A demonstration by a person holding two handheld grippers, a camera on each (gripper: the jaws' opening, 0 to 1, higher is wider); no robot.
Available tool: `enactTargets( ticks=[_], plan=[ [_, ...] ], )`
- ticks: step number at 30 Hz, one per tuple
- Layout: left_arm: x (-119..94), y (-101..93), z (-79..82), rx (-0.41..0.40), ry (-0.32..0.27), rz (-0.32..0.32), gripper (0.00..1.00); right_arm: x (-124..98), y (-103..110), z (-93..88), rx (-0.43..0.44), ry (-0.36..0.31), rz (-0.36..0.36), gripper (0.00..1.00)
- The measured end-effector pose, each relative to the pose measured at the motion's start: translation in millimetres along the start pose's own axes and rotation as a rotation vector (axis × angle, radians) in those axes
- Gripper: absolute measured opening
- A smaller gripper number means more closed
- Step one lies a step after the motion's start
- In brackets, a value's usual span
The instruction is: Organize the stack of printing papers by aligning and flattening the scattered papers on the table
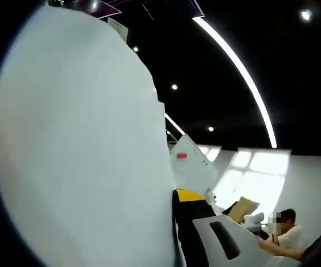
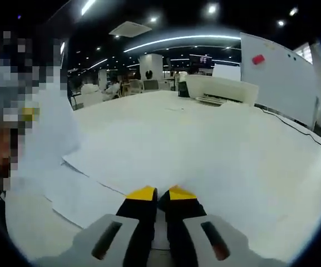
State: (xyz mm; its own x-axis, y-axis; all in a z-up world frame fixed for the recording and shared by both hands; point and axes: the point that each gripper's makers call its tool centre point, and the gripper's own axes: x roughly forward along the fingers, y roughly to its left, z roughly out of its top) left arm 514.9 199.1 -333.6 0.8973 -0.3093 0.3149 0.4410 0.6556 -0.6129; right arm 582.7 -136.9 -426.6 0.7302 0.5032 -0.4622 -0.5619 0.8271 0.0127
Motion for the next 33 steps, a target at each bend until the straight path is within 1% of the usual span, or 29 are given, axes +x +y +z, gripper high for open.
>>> enactTargets(
  ticks=[8,13,17,20,24,28,33],
  plan=[
    [0,-0.3,-0.4,0.000,0.001,-0.001,0.06,-3,4,-0.3,0.024,-0.012,-0.010,0.00],
    [0,-0.1,-0.6,-0.001,0.001,0.000,0.06,-5,-2,4.6,0.068,-0.044,-0.009,0.00],
    [0,-0.7,-1.0,-0.001,0.001,0.000,0.06,-9,-2,10.2,0.136,-0.083,0.006,0.00],
    [0,-0.8,-1.2,-0.001,0.001,0.001,0.06,-12,-2,13.0,0.168,-0.101,0.017,0.00],
    [0,-0.6,-1.3,0.000,0.002,0.002,0.06,-17,0,17.5,0.169,-0.116,0.013,0.00],
    [0,0.0,-1.2,0.001,0.003,0.003,0.06,-24,4,28.0,0.165,-0.142,0.014,0.00],
    [0,0.0,-1.2,0.001,0.003,0.004,0.06,-31,9,39.7,0.140,-0.166,0.006,0.00]
  ],
)
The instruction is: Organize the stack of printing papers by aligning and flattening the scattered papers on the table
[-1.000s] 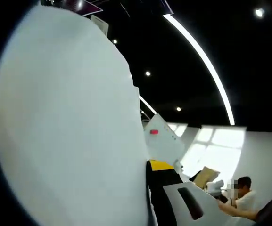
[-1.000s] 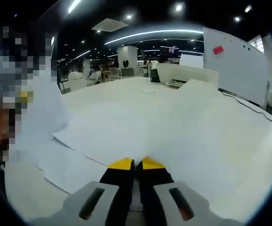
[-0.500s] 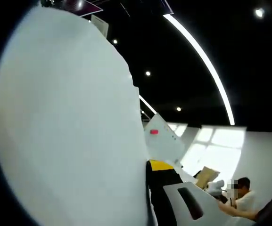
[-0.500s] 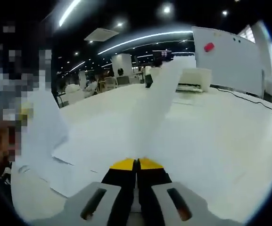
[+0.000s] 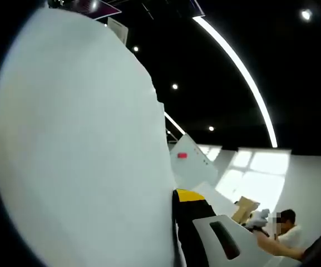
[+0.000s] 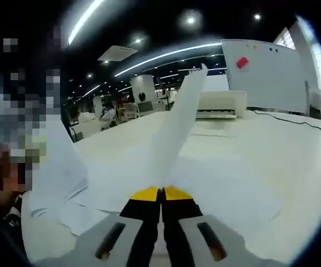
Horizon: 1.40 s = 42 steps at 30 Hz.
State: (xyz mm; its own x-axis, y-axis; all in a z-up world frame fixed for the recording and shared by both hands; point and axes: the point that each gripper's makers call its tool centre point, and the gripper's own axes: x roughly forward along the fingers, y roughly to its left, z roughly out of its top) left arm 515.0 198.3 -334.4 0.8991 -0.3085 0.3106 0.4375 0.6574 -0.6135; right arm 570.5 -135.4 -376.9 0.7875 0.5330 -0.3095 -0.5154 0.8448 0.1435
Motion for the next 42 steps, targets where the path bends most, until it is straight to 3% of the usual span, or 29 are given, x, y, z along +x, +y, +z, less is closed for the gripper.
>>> enactTargets(
  ticks=[21,42],
  plan=[
    [0,-0.7,0.2,-0.005,-0.001,-0.003,0.06,-1,-21,35.9,0.017,-0.086,0.022,0.00],
    [0,-0.2,-0.5,-0.005,0.004,-0.002,0.06,-17,-15,76.0,0.002,-0.183,0.047,0.00]
  ],
)
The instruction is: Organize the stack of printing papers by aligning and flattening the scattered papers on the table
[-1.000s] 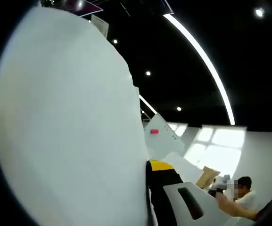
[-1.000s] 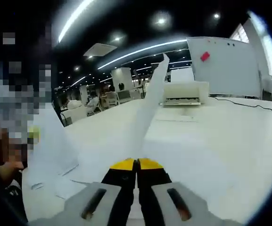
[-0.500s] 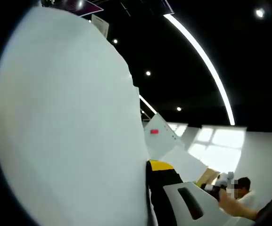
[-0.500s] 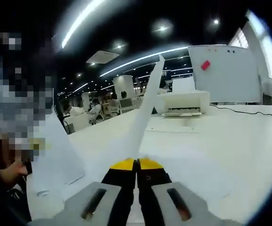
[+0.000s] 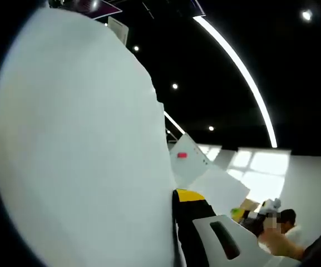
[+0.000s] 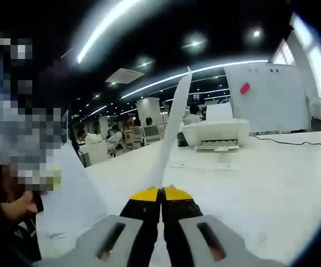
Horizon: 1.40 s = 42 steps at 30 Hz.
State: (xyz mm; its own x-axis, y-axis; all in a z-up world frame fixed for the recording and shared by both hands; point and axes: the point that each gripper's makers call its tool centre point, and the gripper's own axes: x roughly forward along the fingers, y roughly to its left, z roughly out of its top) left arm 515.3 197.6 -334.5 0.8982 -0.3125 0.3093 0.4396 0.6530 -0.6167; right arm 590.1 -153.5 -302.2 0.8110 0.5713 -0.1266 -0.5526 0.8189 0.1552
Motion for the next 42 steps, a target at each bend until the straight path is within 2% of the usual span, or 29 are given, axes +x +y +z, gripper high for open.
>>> enactTargets(
  ticks=[17,31,42],
  plan=[
    [0,0.5,-0.1,0.000,0.000,0.000,0.06,-16,13,30.5,-0.025,-0.064,0.017,0.00],
    [0,-1.1,-0.4,0.001,-0.001,0.000,0.06,-25,24,48.1,-0.023,-0.113,0.041,0.00],
    [0,-1.6,-0.2,0.001,-0.001,0.000,0.06,-31,33,58.6,0.031,-0.141,0.102,0.00]
  ],
)
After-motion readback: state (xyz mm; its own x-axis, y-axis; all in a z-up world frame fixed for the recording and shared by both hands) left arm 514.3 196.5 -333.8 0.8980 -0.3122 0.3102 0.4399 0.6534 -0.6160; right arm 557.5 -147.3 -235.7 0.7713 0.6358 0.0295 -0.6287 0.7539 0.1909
